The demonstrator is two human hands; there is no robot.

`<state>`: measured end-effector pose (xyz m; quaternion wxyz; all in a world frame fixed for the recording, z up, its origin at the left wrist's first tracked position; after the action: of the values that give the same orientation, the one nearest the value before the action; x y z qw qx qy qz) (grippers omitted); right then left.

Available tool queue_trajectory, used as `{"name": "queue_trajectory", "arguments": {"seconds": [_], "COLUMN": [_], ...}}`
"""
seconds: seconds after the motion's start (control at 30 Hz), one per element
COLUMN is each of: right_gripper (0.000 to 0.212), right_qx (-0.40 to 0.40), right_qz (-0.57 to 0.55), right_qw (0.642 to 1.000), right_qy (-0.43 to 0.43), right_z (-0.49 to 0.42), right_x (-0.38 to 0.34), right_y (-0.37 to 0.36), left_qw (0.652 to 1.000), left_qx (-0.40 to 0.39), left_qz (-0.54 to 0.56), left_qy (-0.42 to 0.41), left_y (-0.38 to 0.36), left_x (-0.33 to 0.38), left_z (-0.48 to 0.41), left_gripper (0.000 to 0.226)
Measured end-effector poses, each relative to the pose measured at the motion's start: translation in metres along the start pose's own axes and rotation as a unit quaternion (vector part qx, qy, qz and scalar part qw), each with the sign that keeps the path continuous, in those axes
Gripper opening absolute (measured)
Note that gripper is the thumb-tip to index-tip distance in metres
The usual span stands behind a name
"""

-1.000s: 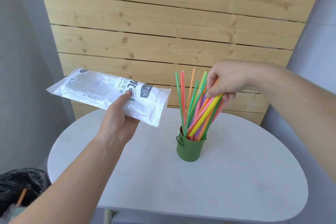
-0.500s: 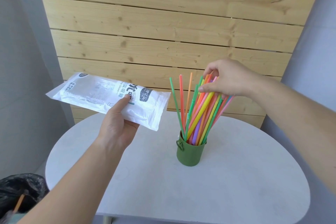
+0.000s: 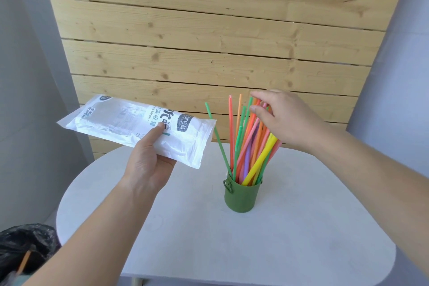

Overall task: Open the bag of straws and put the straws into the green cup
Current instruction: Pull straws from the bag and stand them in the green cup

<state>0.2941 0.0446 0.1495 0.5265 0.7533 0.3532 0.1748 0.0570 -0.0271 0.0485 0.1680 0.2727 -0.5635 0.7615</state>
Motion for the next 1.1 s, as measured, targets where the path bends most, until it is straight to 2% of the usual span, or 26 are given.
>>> {"name": "queue_trajectory", "arguments": {"seconds": [0.3,0.53,0.67,0.87,1.0,1.1], "right_gripper": [0.057,0.055,0.056,0.073,0.065,0.052], "right_qx": [0.000,0.038,0.012,-0.048,0.024,0.138], "right_qz": [0.003,-0.062,-0.055,-0.037,-0.088,-0.078], "right_qw": [1.000,0.997,0.998,0.998,0.996,0.987], "right_qy": [0.027,0.014,0.022,0.013,0.005,0.042], "right_z": [0.001,0.009,0.012,0.021,0.028,0.034], "right_x": [0.006,0.006,0.003,-0.005,-0.010,-0.027], "right_y": [-0.010,-0.007,0.000,0.004,0.012,0.024], "left_qw": [1.000,1.000,1.000,1.000,1.000,1.000], "left_qx": [-0.003,0.002,0.002,-0.003,-0.011,-0.017], "left_qz": [0.007,0.006,0.006,0.001,-0.008,-0.018], "left_qy": [0.000,0.004,-0.002,-0.009,-0.013,-0.016], "left_y": [0.000,0.001,0.001,-0.001,0.000,0.003], "left_x": [0.001,0.002,0.007,0.013,0.021,0.029], "left_z": [-0.001,0.002,0.008,0.019,0.028,0.041], "left_gripper": [0.021,0.010,0.008,0.010,0.010,0.013]}}
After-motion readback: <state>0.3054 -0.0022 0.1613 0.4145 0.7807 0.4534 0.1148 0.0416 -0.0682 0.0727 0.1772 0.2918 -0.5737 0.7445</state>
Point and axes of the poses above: each hand's wrist, its own z-axis away from the middle knuckle, its own y-axis out of the back of the hand, x = y × z, the point moved 1 cm from there along -z, towards the middle knuckle, and after that the axes turned 12 degrees about y, right-handed, at the moved point
